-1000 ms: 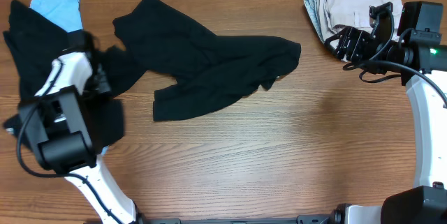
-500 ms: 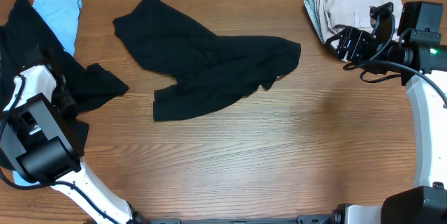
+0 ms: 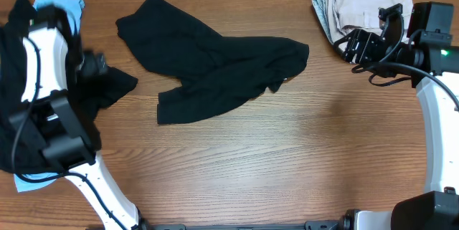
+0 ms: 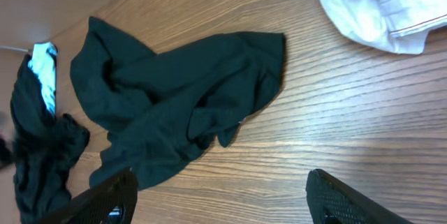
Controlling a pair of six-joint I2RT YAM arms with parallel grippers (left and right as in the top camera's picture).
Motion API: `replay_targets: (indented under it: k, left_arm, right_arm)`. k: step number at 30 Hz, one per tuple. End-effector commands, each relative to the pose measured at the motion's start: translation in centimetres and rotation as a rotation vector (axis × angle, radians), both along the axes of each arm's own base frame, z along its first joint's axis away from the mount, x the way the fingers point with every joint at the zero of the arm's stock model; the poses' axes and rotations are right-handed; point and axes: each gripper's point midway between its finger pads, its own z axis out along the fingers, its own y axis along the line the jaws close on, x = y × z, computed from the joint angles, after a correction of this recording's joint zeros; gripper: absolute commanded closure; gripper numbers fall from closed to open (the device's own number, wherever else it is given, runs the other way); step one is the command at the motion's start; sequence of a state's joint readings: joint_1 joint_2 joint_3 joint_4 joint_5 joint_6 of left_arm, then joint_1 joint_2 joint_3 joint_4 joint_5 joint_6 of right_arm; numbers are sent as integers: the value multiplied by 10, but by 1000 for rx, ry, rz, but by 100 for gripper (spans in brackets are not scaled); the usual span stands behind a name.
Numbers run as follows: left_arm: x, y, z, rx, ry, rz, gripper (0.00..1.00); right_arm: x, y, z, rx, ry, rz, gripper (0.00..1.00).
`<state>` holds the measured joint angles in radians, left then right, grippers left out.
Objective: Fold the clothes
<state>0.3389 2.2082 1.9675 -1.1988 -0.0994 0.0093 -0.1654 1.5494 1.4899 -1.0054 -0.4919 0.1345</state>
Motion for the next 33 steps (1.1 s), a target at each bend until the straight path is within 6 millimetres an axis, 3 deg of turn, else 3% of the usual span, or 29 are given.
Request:
replay_targets:
  k: [1,7,12,19,27,33]
  left_arm:
    - [40,-37,50,-98,-176,-96,0]
    - [73,-70,77,-156,-314,-193,0]
    - [103,-89,71,-127,-390,-336,0]
    - [147,-83,31,-63,-452,-337,5]
    - [175,-80,-32,-97,-472,-209,10]
    - [187,-76,-55,-124,-503,-117,10]
  right_arm:
    - [1,18,6,-1,-19,46,19]
    - [-1,47,7,13,-15,100,19]
    - [4,82,12,47,-28,123,21]
    - [11,137,1,-12,-20,71,22]
    - [3,201,-22,-91,-27,125,22]
    - [-3,221,-39,-111,-2,169,22]
